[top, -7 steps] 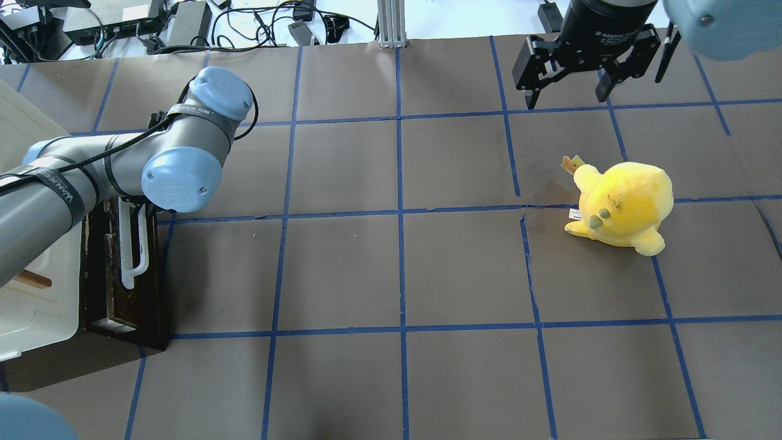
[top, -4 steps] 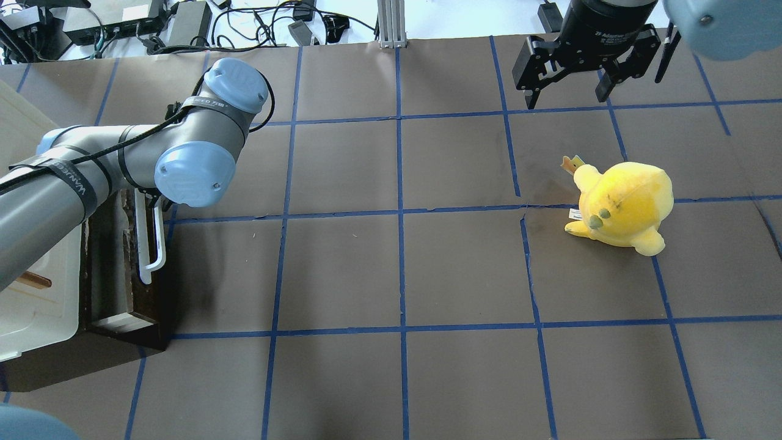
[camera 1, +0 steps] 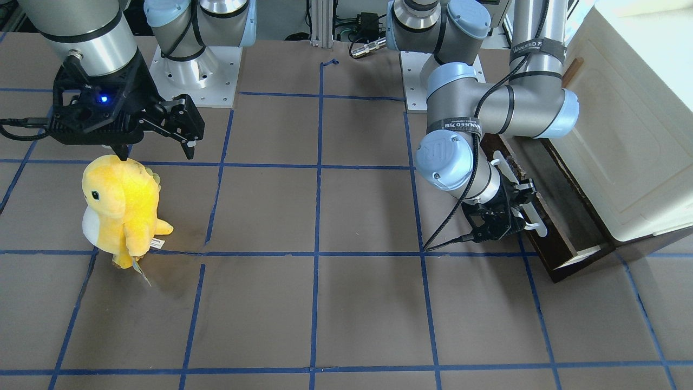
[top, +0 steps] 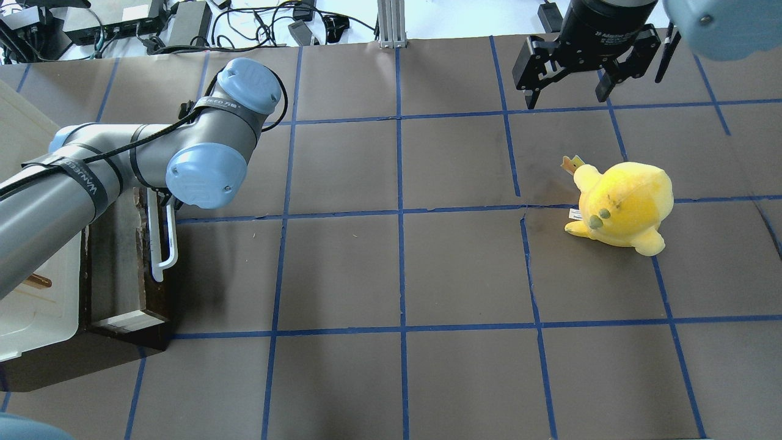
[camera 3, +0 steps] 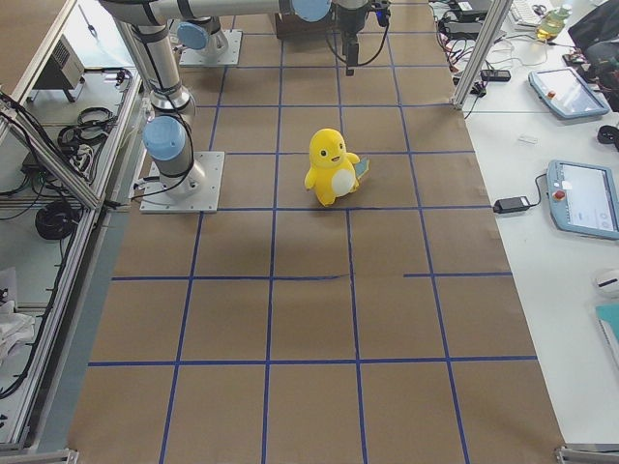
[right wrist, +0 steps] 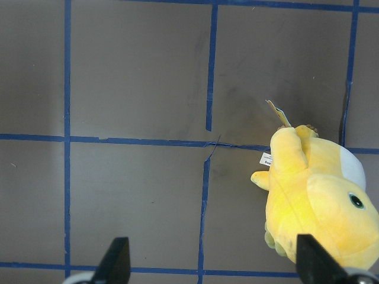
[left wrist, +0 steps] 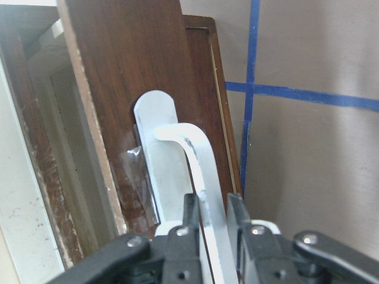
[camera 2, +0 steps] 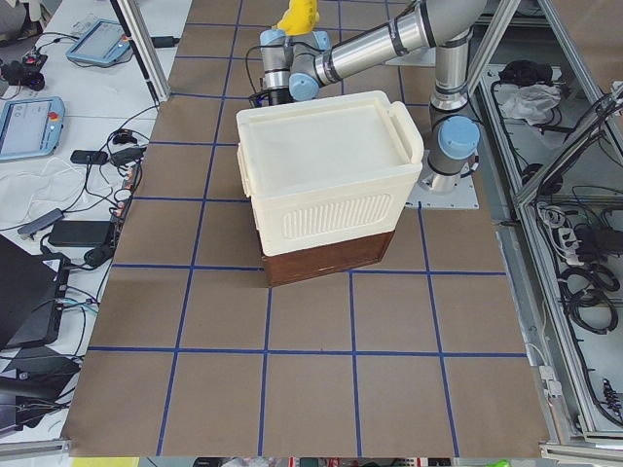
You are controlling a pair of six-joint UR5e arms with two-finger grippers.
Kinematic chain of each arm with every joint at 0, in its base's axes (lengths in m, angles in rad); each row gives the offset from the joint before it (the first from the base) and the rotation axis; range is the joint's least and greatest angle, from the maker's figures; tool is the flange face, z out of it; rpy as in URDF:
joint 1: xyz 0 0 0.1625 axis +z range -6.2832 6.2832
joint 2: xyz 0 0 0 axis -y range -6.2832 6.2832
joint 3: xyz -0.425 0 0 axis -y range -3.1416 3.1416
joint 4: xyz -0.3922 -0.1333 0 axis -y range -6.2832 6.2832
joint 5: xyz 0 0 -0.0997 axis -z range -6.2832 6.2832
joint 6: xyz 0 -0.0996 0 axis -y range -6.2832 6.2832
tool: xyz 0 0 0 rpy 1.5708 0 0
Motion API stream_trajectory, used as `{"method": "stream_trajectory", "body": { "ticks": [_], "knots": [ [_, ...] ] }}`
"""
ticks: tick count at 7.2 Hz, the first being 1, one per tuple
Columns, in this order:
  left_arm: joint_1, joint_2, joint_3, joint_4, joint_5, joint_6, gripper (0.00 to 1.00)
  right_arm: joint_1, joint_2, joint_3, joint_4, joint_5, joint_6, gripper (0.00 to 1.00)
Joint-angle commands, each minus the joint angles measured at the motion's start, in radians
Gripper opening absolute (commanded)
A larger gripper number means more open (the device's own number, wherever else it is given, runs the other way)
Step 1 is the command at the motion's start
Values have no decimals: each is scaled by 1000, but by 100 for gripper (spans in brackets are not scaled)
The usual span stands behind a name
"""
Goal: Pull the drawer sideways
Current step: 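Pull the handle with the left gripper, sliding the drawer out of the cabinet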
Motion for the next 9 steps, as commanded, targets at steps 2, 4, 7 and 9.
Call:
{"method": "stream_trajectory", "body": {
  "ticks": [2,4,7,9],
  "knots": [
    [-41,-3,19,0,-27,0,28,0,0,0,0,0,0,100],
    [-56,-3,29,-1,-27,-5,28,0,0,0,0,0,0,100],
    [-63,-2,30,-1,-29,-5,29,0,0,0,0,0,0,100],
    [-63,2,30,-1,-12,3,64,0,0,0,0,0,0,100]
  ]
}}
